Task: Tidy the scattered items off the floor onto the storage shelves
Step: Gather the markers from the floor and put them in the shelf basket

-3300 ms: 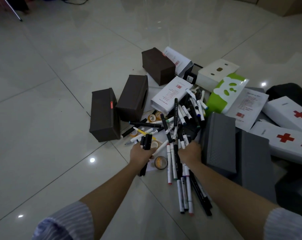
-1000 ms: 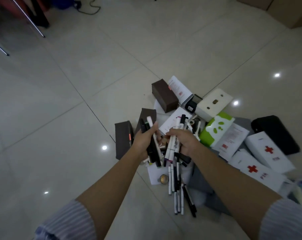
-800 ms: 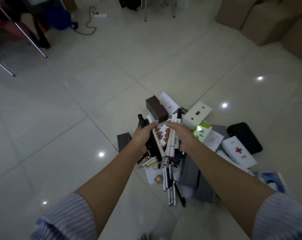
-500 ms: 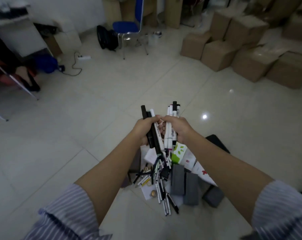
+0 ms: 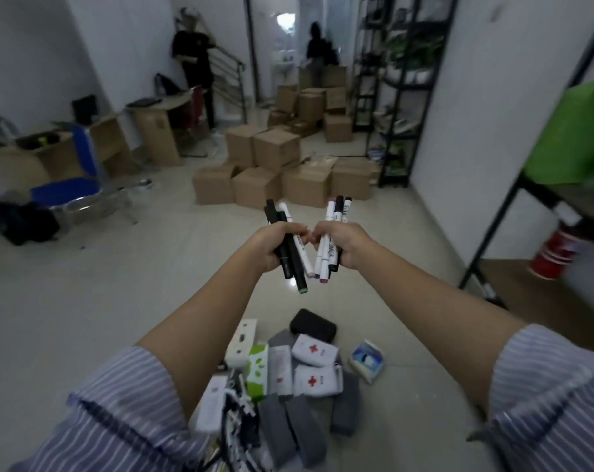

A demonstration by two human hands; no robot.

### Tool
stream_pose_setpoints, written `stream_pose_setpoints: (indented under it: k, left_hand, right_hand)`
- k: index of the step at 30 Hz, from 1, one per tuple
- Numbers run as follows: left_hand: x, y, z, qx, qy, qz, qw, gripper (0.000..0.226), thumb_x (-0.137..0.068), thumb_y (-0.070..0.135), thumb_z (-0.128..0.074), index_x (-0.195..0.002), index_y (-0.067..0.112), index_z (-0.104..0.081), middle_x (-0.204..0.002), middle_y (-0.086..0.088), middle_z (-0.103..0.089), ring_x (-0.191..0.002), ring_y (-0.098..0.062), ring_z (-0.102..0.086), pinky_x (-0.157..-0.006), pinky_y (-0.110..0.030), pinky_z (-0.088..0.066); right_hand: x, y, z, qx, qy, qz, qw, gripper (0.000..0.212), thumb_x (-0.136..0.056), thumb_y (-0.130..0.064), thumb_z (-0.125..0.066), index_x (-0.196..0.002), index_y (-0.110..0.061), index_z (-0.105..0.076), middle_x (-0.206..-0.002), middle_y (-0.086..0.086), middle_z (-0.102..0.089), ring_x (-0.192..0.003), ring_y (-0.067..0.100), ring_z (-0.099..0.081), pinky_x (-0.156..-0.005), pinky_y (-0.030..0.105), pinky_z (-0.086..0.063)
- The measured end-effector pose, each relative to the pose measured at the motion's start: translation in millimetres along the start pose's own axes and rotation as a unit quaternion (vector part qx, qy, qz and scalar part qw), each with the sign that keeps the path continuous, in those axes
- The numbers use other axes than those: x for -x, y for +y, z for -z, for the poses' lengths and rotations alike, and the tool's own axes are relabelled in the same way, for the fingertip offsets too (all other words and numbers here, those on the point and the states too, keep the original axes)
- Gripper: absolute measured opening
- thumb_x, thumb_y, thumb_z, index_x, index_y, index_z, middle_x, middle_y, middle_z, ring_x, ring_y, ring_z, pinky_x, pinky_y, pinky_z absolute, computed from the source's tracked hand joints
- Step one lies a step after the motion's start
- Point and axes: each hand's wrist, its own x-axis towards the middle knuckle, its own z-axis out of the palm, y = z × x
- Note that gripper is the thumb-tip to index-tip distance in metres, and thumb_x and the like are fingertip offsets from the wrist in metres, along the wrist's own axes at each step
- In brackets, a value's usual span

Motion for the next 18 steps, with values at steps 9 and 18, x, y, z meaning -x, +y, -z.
stream_pose_setpoints:
  k: [9, 18]
  left_hand:
    - [-39, -33, -277, -0.008, -0.154, 0.012, 0.988, 0.023, -0.096, 0.020, -0.061, -0.077, 0.008, -0.055, -0.062, -0.001, -0.058, -0.062, -0.015, -0.061, -0.060, -0.024, -0.055]
    - [2, -94, -534, -0.106, -0.331, 0.042, 0.937, 0.029, -0.096, 0.021, -0.060, -0.070, 0.009, -0.055, -0.045, 0.000, -0.056, -0.040, -0.011, -0.057, -0.047, -0.021, -0.052]
  right_hand:
    - [61, -60, 271, -0.095, 0.191, 0.039, 0.976, 0.018, -0.089, -0.002, -0.057, -0.074, -0.009, -0.050, -0.054, 0.004, -0.045, -0.039, 0.014, -0.044, -0.043, 0.024, -0.047]
    - [190, -98, 476, -0.136, 0.325, 0.100, 0.930, 0.021, -0.094, -0.002, -0.046, -0.074, -0.010, -0.048, -0.041, -0.001, -0.045, -0.031, 0.009, -0.043, -0.038, 0.019, -0.042]
